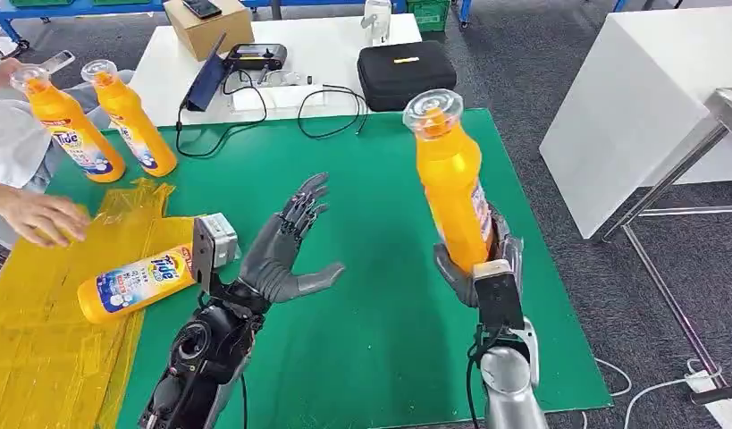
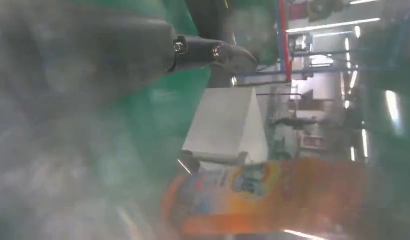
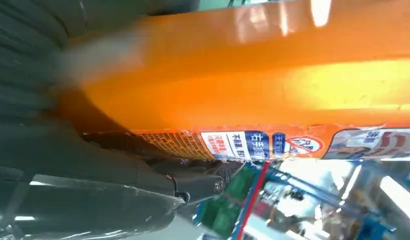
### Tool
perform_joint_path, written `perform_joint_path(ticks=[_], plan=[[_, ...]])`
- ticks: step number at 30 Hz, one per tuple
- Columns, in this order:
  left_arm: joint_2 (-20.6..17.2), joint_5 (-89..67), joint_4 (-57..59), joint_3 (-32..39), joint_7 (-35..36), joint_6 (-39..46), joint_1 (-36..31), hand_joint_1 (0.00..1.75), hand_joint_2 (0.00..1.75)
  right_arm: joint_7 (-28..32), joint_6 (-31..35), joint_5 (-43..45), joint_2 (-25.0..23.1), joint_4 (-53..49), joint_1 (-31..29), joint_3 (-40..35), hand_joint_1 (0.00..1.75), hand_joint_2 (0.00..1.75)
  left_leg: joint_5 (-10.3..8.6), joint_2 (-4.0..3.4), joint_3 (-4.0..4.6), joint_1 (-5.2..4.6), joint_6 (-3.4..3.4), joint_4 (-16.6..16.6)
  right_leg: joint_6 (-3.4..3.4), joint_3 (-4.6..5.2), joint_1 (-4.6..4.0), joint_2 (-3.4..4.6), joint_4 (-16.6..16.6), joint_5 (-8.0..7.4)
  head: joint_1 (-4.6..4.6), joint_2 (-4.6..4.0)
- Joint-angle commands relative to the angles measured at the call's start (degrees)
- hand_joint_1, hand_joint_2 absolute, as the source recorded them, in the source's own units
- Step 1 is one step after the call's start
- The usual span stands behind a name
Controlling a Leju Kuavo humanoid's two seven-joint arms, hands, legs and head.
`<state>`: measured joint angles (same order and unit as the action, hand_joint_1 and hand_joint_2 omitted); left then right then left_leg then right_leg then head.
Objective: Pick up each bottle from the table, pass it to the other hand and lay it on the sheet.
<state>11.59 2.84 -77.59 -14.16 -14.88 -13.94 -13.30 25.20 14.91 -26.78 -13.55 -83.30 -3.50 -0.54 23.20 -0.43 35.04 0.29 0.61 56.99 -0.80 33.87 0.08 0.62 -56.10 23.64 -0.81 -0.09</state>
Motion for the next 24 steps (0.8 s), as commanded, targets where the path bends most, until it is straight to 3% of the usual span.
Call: perform_joint_path(ticks=[1, 10, 12, 13, 15, 19, 24], plan=[[-2.0, 0.4, 4.9, -3.0, 0.3, 0.2, -3.1, 0.00, 1.75, 0.2, -0.3, 0.8, -0.1, 1.6, -2.7, -1.0, 1.61, 1.75, 0.09, 0.07, -0.19, 0.04, -0.02, 0.0, -0.03, -0.24, -0.03, -0.10, 0.0, 0.09, 0.02, 0.00], [-1.9, 0.7, 4.9, -2.9, 0.5, 0.4, -3.0, 0.00, 1.75, 0.3, -1.0, 0.9, 0.1, 1.7, -2.7, -1.4, 1.61, 1.75, 0.11, 0.01, -0.17, 0.03, -0.01, 0.0, -0.04, -0.21, -0.03, -0.05, 0.0, 0.08, 0.00, 0.00], [-1.8, 2.2, 5.2, -2.4, 1.1, 0.7, -3.5, 0.00, 1.75, 0.5, -2.0, 0.8, 0.2, 2.2, -3.3, -2.5, 1.64, 1.75, 0.09, 0.04, -0.11, 0.02, -0.01, 0.0, -0.04, -0.17, -0.02, -0.07, 0.0, 0.07, 0.02, 0.00], [-1.8, 3.1, 5.3, -2.0, 1.3, 0.8, -3.9, 0.00, 1.75, 0.4, -3.0, 1.1, 0.0, 3.0, -3.9, -3.2, 1.75, 1.75, 0.10, 0.03, -0.09, 0.02, -0.02, 0.0, -0.03, -0.16, -0.02, -0.06, 0.0, 0.08, 0.02, 0.00], [-2.1, 4.6, 5.9, -1.6, 1.8, 0.8, -4.9, 0.00, 1.75, 0.0, -4.2, 1.5, -0.6, 5.0, -5.2, -4.5, 1.75, 1.75, 0.11, -0.04, -0.08, 0.03, -0.03, 0.0, -0.02, -0.14, -0.03, 0.01, 0.0, 0.06, 0.02, 0.00], [-2.8, 5.4, 7.1, -1.3, 2.2, 1.2, -6.4, 0.00, 1.75, -0.8, -9.5, -0.4, -0.9, 11.8, -7.3, -12.2, 1.75, 1.75, 0.06, -0.11, -0.06, 0.03, -0.04, 0.0, 0.00, -0.07, -0.03, 0.08, 0.0, 0.00, 0.02, 0.00], [-3.2, 6.6, 9.1, 0.0, 2.3, 1.3, -8.1, 0.00, 1.75, -0.7, -9.1, -6.6, -2.6, 19.6, -9.0, -23.4, 1.75, 1.75, 0.10, -0.22, -0.16, 0.09, -0.06, 0.0, 0.00, -0.12, -0.08, 0.19, 0.0, 0.02, 0.02, 0.00]])
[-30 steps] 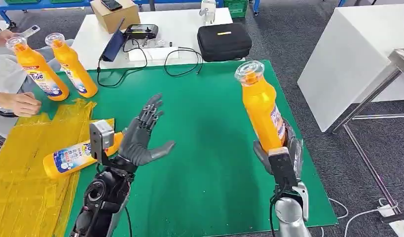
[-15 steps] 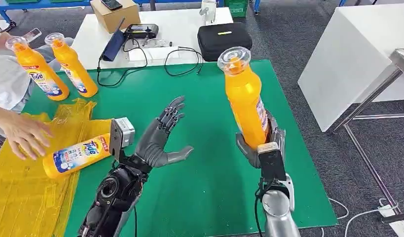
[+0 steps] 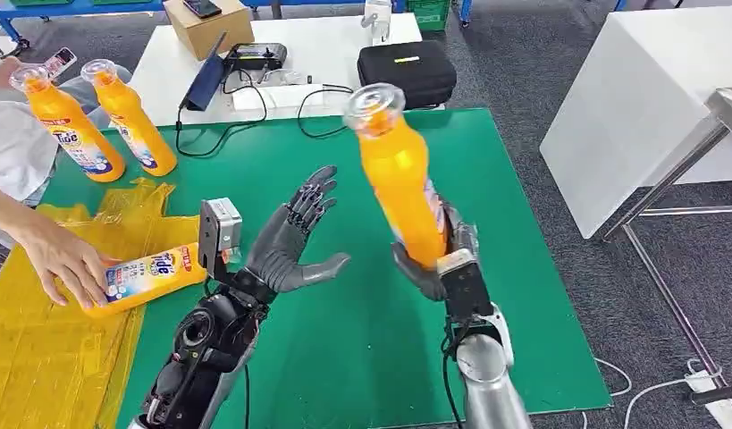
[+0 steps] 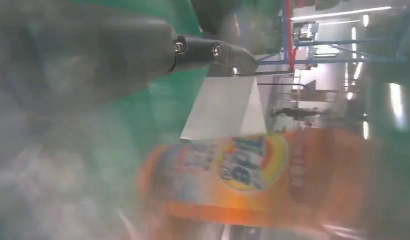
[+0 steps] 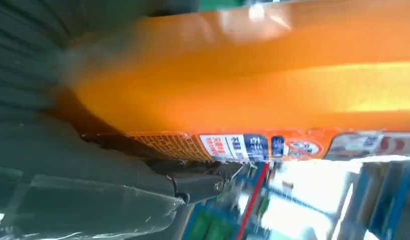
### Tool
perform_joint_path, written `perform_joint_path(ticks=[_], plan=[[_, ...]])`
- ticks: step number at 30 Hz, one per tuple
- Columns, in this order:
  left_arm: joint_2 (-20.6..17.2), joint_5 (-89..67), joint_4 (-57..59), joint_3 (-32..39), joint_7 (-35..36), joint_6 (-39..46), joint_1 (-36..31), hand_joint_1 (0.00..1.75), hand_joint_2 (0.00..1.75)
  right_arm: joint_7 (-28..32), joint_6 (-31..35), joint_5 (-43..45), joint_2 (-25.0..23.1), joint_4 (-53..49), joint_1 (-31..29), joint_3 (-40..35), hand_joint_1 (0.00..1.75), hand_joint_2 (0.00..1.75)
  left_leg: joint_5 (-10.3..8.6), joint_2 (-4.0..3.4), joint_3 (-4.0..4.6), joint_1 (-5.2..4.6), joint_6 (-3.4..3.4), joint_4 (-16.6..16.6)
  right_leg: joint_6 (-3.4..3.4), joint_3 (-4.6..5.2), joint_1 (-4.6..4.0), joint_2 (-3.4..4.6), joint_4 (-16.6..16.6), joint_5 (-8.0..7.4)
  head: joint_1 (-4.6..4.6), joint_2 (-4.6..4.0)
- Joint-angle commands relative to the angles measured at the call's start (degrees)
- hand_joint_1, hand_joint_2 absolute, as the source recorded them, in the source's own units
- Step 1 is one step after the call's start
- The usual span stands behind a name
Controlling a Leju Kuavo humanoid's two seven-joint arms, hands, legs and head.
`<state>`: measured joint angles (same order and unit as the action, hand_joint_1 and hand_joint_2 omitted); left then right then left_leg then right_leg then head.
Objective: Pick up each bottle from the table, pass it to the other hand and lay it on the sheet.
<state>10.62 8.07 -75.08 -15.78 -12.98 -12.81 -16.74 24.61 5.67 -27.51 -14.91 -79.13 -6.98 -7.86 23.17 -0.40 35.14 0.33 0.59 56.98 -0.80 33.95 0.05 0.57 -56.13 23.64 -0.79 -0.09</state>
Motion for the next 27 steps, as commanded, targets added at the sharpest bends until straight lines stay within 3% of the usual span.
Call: perform_joint_path(ticks=[1, 6, 20, 21, 22, 27], plan=[[-2.3, 1.7, 6.7, 1.9, 0.5, 0.1, -4.8, 0.00, 1.75, -0.1, 0.5, -6.6, -1.6, 16.3, -5.6, -17.5, 1.75, 1.75, 0.17, -0.26, -0.34, 0.07, -0.05, 0.0, 0.00, -0.28, -0.07, 0.24, 0.1, 0.06, 0.00, 0.00], [-2.7, 2.9, 5.7, 2.9, 0.1, -0.3, -4.0, 0.00, 1.75, -0.4, 2.2, -9.7, -1.8, 18.9, -6.0, -23.3, 1.75, 1.75, 0.07, -0.11, -0.17, 0.06, -0.05, 0.0, 0.00, -0.16, -0.05, 0.08, 0.1, 0.05, 0.00, 0.00], [-2.8, 4.2, 3.5, 4.8, -0.1, 0.3, -2.0, 0.03, 1.75, -0.8, 3.3, -10.3, -2.1, 22.7, -7.2, -25.8, 1.75, 1.75, 0.06, 0.03, -0.12, 0.04, -0.07, 0.0, 0.01, -0.17, -0.04, -0.08, 0.1, 0.09, 0.02, 0.00], [-2.4, 4.3, 3.0, 5.3, -0.2, 0.7, -1.6, 0.96, 1.75, -0.9, 3.5, -10.0, -2.1, 22.8, -7.2, -25.7, 1.75, 1.75, 0.10, 0.05, -0.18, 0.07, -0.07, 0.0, 0.01, -0.25, -0.07, -0.10, 0.1, 0.12, 0.00, 0.00], [-2.3, 4.3, 2.6, 5.7, -0.4, 1.0, -1.4, 1.75, 1.75, -1.0, 3.6, -9.9, -2.1, 22.8, -7.3, -25.5, 1.75, 1.75, 0.06, 0.05, -0.12, 0.04, -0.06, 0.0, 0.01, -0.16, -0.04, -0.09, 0.1, 0.10, 0.02, 0.00], [-1.9, 4.4, 1.3, 6.5, -0.5, 1.5, -0.6, 1.75, 1.75, -1.1, 3.9, -9.5, -1.7, 22.2, -7.2, -24.5, 1.75, 1.75, 0.06, 0.11, -0.11, 0.05, -0.04, 0.0, -0.01, -0.15, -0.05, -0.16, 0.1, 0.11, 0.00, 0.00]])
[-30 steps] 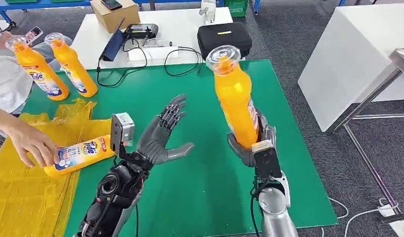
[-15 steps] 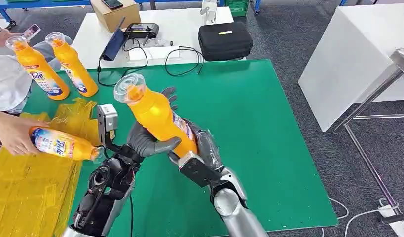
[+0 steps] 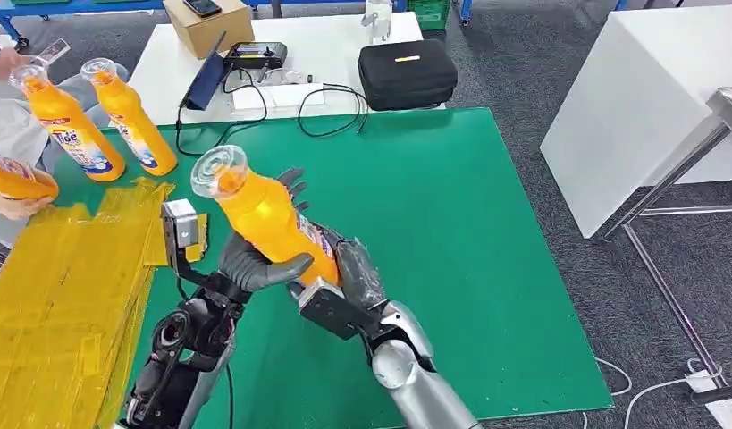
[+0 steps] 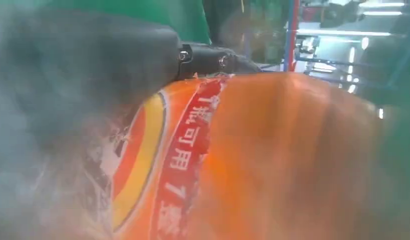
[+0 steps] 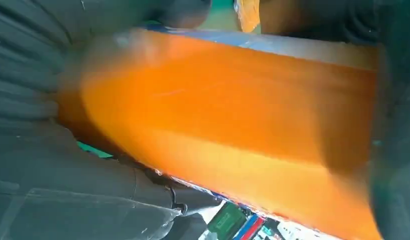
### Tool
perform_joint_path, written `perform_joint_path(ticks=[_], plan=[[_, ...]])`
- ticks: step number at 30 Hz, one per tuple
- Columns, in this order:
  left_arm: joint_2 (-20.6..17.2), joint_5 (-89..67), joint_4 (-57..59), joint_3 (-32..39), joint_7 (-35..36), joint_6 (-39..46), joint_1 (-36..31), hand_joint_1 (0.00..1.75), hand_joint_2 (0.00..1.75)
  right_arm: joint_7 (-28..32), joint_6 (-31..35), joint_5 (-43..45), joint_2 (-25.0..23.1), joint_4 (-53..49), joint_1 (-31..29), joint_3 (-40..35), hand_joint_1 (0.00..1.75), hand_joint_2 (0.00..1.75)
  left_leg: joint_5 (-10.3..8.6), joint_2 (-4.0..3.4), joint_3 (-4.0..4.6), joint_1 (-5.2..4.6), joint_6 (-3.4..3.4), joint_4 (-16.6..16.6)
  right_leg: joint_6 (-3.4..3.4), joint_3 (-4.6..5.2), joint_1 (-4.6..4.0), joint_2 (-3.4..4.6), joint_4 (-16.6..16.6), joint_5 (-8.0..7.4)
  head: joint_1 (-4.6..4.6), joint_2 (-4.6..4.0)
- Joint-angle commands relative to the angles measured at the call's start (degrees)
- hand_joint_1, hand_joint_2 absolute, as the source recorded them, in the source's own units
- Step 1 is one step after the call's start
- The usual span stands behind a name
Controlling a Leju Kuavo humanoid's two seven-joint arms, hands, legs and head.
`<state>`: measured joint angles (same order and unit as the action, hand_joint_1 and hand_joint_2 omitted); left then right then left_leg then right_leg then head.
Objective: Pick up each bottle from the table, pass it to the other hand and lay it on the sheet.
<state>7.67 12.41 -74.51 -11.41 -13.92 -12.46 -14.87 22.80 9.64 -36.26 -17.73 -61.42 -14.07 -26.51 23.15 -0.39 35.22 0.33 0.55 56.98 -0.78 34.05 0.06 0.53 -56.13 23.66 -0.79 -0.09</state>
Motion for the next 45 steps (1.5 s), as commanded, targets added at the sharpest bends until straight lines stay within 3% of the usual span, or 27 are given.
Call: perform_joint_path(ticks=[1, 18, 19, 21, 27, 28, 32, 34, 36, 37, 38, 39, 41, 42, 43, 45], plan=[[1.1, 0.1, 0.7, 2.4, 0.4, 1.3, -2.4, 1.75, 1.75, 0.7, 0.0, -0.8, 1.2, 4.4, -0.1, -5.7, 1.75, 1.75, 0.15, 0.16, -0.29, 0.09, 0.00, 0.0, -0.05, -0.39, -0.09, -0.17, 0.1, 0.15, 0.00, 0.00], [0.9, 2.1, 0.3, 5.4, -0.4, 2.2, -2.4, 1.75, 1.75, 0.6, 1.4, -1.1, 1.5, 3.7, 0.0, -4.4, 1.75, 1.75, 0.12, 0.13, -0.24, 0.06, -0.01, 0.0, -0.03, -0.32, -0.06, -0.15, 0.1, 0.12, 0.00, -0.02], [0.8, 2.4, -0.5, 6.4, -0.8, 2.5, -2.2, 1.75, 1.75, 0.6, 2.3, -1.2, 1.7, 2.9, 0.2, -3.8, 1.64, 1.75, 0.07, 0.09, -0.16, 0.04, -0.01, 0.0, -0.02, -0.21, -0.04, -0.10, 0.1, 0.07, 0.00, 0.00], [0.5, 1.1, -1.7, 7.6, -1.6, 4.5, -2.2, 1.75, 1.75, 0.6, 3.5, 0.2, 1.8, 1.1, 0.7, -1.7, 0.00, 1.75, 0.05, 0.10, -0.13, 0.03, -0.01, 0.0, -0.02, -0.18, -0.03, -0.10, 0.1, 0.06, 0.00, -0.02], [0.2, -20.1, -3.1, 15.7, -6.3, 27.7, -7.0, 1.75, 1.75, -2.2, 5.7, 4.0, 4.4, -10.1, 2.2, 8.7, 0.00, 1.75, 0.08, 0.29, -0.07, 0.08, 0.00, 0.1, -0.05, -0.19, -0.08, -0.30, -0.1, 0.13, 0.04, 0.00], [0.3, -25.3, -2.8, 17.1, -7.2, 32.8, -7.9, 1.75, 1.75, -2.8, 6.2, 5.5, 4.1, -11.6, 2.5, 11.0, 0.00, 0.00, 0.00, 0.26, 0.03, 0.06, 0.01, 0.1, -0.04, -0.07, -0.06, -0.27, 0.0, 0.05, 0.09, 0.00], [-0.5, -39.0, -1.3, 19.7, -9.7, 42.6, -9.7, 1.75, 1.75, -3.3, 6.6, 9.4, 4.8, -16.5, 3.5, 17.4, 0.00, 0.00, -0.01, 0.23, -0.01, 0.04, 0.02, 0.1, -0.04, -0.09, -0.03, -0.23, 0.0, 0.05, 0.02, 0.00], [-1.6, -59.0, 2.4, 19.2, -8.4, 52.5, -11.1, 1.75, 1.75, -2.5, 5.9, 11.7, 5.4, -18.7, 4.0, 19.0, 0.00, 0.00, 0.03, 0.36, -0.15, 0.05, -0.01, 0.1, -0.07, -0.32, -0.04, -0.39, 0.0, 0.15, 0.02, 0.00], [-1.6, -59.2, 3.0, 19.5, -8.6, 52.5, -11.4, 1.75, 1.75, -2.5, 5.6, 11.9, 5.6, -19.3, 4.1, 19.2, 0.00, 0.00, 0.04, 0.37, -0.20, 0.06, -0.01, 0.1, -0.06, -0.37, -0.05, -0.34, 0.0, 0.14, 0.00, -0.02], [-0.1, -75.7, 2.6, 24.6, -8.9, 52.5, -11.8, 1.75, 1.75, -2.0, 5.2, 12.8, 5.8, -20.0, 4.3, 19.3, 0.00, 0.00, 0.00, 0.39, -0.14, 0.01, -0.02, 0.0, -0.05, -0.26, -0.01, -0.28, 0.0, 0.09, 0.02, 0.00], [0.5, -84.9, 3.1, 26.7, -8.7, 52.5, -12.3, 1.75, 1.75, -1.5, 5.1, 13.5, 6.3, -20.4, 4.4, 19.2, 0.00, 1.75, 0.07, 0.41, -0.26, 0.03, -0.02, 0.1, -0.06, -0.41, -0.03, -0.31, 0.0, 0.16, 0.02, 0.00], [-3.1, -99.9, 4.2, 24.5, -2.5, 52.5, -12.1, 1.75, 1.75, -0.8, 5.1, 14.9, 7.0, -20.8, 4.4, 19.2, 0.00, 1.75, -0.01, 0.36, -0.13, -0.03, -0.02, 0.0, -0.04, -0.23, 0.03, -0.23, 0.0, 0.08, 0.02, 0.00], [-15.0, -102.4, 15.3, 10.2, 12.5, 52.5, -13.9, 1.75, 1.75, 0.1, 4.8, 17.0, 8.0, -21.5, 4.4, 19.6, 0.00, 1.75, -0.03, 0.25, -0.18, -0.04, -0.05, 0.0, -0.01, -0.22, 0.04, -0.13, 0.1, 0.03, 0.02, 0.00], [-15.3, -102.4, 18.4, 9.3, 13.0, 52.5, -15.1, 1.75, 1.75, 0.2, 4.8, 17.2, 8.2, -21.7, 4.4, 19.5, 0.00, 1.75, -0.01, 0.27, -0.24, -0.02, -0.06, 0.0, -0.01, -0.29, 0.02, -0.15, 0.1, 0.05, 0.00, 0.00], [-17.5, -102.4, 34.0, 6.5, 13.5, 52.5, -21.2, 1.75, 1.75, 0.6, 4.5, 18.5, 8.8, -22.8, 4.8, 19.7, 0.00, 1.75, 0.03, 0.28, -0.36, 0.01, -0.09, 0.0, 0.01, -0.43, -0.01, -0.18, 0.1, 0.09, 0.07, 0.00], [-19.4, -102.4, 43.3, 2.8, 14.9, 51.0, -24.9, 1.75, 1.75, 0.6, 4.1, 18.8, 9.1, -22.8, 4.7, 19.3, 0.00, 1.75, -0.14, 0.74, -0.30, 0.02, -0.10, -0.1, 0.03, -0.45, -0.02, -0.64, 0.1, 0.09, 0.00, 0.00]])
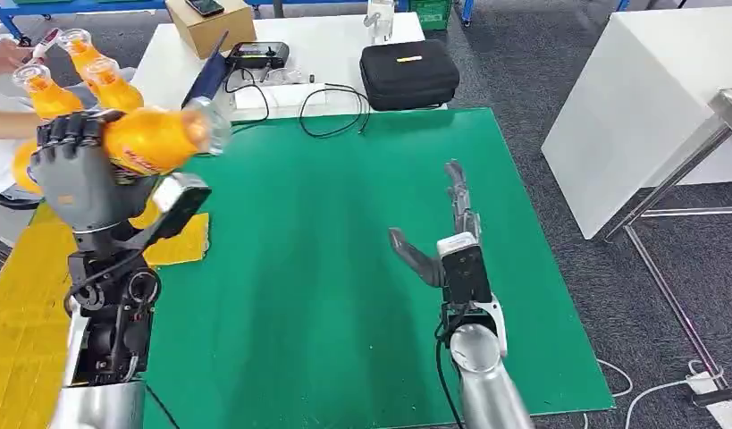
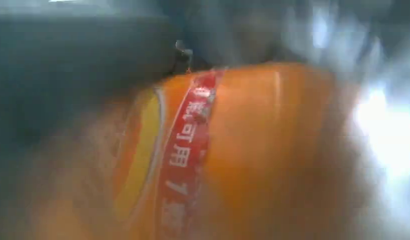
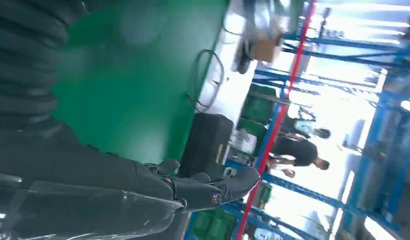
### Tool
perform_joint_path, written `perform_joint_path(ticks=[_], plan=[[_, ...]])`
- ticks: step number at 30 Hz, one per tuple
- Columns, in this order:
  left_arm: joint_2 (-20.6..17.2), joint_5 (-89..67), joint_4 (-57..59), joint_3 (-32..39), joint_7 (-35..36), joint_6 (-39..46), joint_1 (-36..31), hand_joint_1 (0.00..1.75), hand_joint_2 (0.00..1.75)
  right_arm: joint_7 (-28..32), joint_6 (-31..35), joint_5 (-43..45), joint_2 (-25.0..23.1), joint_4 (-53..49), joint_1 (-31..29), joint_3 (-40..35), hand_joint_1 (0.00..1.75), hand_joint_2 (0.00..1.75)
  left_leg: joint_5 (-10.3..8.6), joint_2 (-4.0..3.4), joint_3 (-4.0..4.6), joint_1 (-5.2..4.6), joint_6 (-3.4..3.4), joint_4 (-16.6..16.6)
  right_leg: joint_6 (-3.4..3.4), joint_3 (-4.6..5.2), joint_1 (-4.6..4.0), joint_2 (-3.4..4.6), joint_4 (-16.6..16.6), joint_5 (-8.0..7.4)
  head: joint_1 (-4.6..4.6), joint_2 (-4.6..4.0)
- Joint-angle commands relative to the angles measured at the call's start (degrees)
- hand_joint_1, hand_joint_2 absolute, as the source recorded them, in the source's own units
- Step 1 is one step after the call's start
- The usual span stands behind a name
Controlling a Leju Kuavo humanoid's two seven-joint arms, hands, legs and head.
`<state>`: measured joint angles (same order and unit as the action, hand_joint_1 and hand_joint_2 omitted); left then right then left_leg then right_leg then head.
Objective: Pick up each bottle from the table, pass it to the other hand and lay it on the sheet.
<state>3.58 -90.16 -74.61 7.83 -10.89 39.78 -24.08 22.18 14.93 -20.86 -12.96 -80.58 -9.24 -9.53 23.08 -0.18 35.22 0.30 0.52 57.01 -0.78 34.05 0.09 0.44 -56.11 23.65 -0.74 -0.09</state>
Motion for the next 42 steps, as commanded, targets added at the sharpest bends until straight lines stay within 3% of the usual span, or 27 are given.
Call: perform_joint_path(ticks=[1, 4, 8, 10, 12, 14, 28, 29, 30, 32, 34, 42], plan=[[-15.4, 0.2, 45.9, -16.6, 12.1, -0.5, -16.4, 1.75, 1.75, 1.2, -1.2, 3.4, 4.4, -3.4, -0.2, 2.0, 0.00, 1.75, -0.07, 0.31, -0.24, 0.01, -0.05, -0.1, 0.03, -0.26, -0.01, -0.37, 0.0, 0.06, 0.00, 0.00], [-15.6, 0.7, 51.5, -15.8, 12.5, -8.1, -18.0, 1.75, 1.75, 0.9, -1.4, 3.5, 4.3, -2.4, -0.4, 1.4, 0.00, 1.75, -0.04, 0.06, -0.26, 0.12, -0.12, 0.0, 0.03, -0.25, -0.09, -0.11, 0.0, 0.04, -0.02, 0.00], [-15.3, 1.0, 52.2, -15.2, 12.3, -9.6, -18.0, 1.75, 1.75, 1.0, -1.4, 3.5, 4.2, -2.1, -0.5, 1.3, 0.00, 1.75, -0.03, -0.16, -0.21, 0.21, -0.14, 0.0, 0.13, -0.21, -0.21, 0.02, 0.0, -0.04, 0.00, 0.00], [-14.7, 1.9, 53.7, -13.6, 11.9, -16.1, -18.3, 1.75, 1.75, 0.6, -1.6, 3.7, 4.3, -1.9, -0.9, 1.4, 0.00, 1.75, -0.01, -0.18, -0.18, 0.21, -0.14, 0.0, 0.13, -0.16, -0.20, 0.02, -0.1, -0.01, 0.00, 0.00], [-14.2, 4.5, 56.7, -10.3, 12.5, -28.4, -19.6, 1.75, 1.75, -0.1, -2.1, 4.5, 3.8, -2.0, -1.6, 2.6, 0.00, 1.75, -0.03, -0.13, -0.14, 0.19, -0.14, 0.0, 0.13, -0.14, -0.18, -0.03, -0.1, -0.01, -0.02, 0.00], [-14.5, 8.4, 57.4, -6.6, 10.7, -32.7, -19.3, 1.75, 1.75, -0.2, -2.6, 4.6, 3.7, -2.2, -1.8, 3.0, 0.00, 1.75, -0.04, -0.13, -0.07, 0.21, -0.15, 0.0, 0.14, -0.11, -0.19, 0.00, -0.1, -0.04, 0.00, 0.00], [-15.8, 11.7, 58.5, -3.0, 9.0, -39.8, -15.8, 1.75, 1.75, -0.2, -3.3, 4.5, 3.3, 1.6, -3.1, 2.7, 0.00, 1.75, 0.05, -0.26, -0.21, 0.23, -0.15, 0.0, 0.12, -0.22, -0.22, 0.12, 0.0, -0.02, -0.02, 0.00], [-15.6, 12.4, 58.5, -2.3, 8.6, -40.2, -15.5, 0.73, 1.75, -0.1, -3.4, 4.5, 3.3, 2.0, -3.3, 2.6, 0.00, 1.75, 0.09, -0.25, -0.26, 0.24, -0.15, 0.0, 0.12, -0.28, -0.23, 0.11, 0.0, 0.02, 0.00, 0.00], [-15.5, 12.5, 58.5, -2.2, 8.7, -40.1, -15.2, 0.00, 1.75, -0.1, -3.4, 4.4, 3.2, 2.1, -3.4, 2.5, 0.00, 1.75, -0.04, -0.23, -0.09, 0.16, -0.14, 0.0, 0.14, -0.08, -0.15, 0.09, 0.0, -0.07, -0.02, 0.00], [-15.2, 12.0, 58.4, -2.7, 9.7, -39.5, -14.6, 0.00, 1.75, -0.1, -3.5, 4.1, 3.1, 2.6, -3.7, 2.3, 0.00, 1.75, 0.16, -0.23, -0.46, 0.26, -0.15, 0.0, 0.09, -0.50, -0.24, 0.08, 0.0, 0.08, 0.00, 0.00], [-15.1, 12.2, 58.6, -2.3, 10.5, -39.6, -14.4, 0.00, 1.75, -0.1, -3.6, 3.9, 3.1, 2.8, -3.9, 2.1, 0.00, 1.75, -0.04, -0.19, -0.15, 0.15, -0.14, -0.1, 0.13, -0.14, -0.13, 0.14, 0.0, -0.08, -0.02, 0.00], [-14.7, 12.6, 58.1, -1.6, 10.2, -38.4, -13.6, 0.00, 1.75, -0.4, -3.7, 3.2, 3.2, 3.2, -3.9, 2.0, 0.00, 1.75, 0.00, -0.14, -0.32, 0.19, -0.15, -0.1, 0.12, -0.34, -0.18, 0.11, 0.0, -0.06, -0.02, 0.00]])
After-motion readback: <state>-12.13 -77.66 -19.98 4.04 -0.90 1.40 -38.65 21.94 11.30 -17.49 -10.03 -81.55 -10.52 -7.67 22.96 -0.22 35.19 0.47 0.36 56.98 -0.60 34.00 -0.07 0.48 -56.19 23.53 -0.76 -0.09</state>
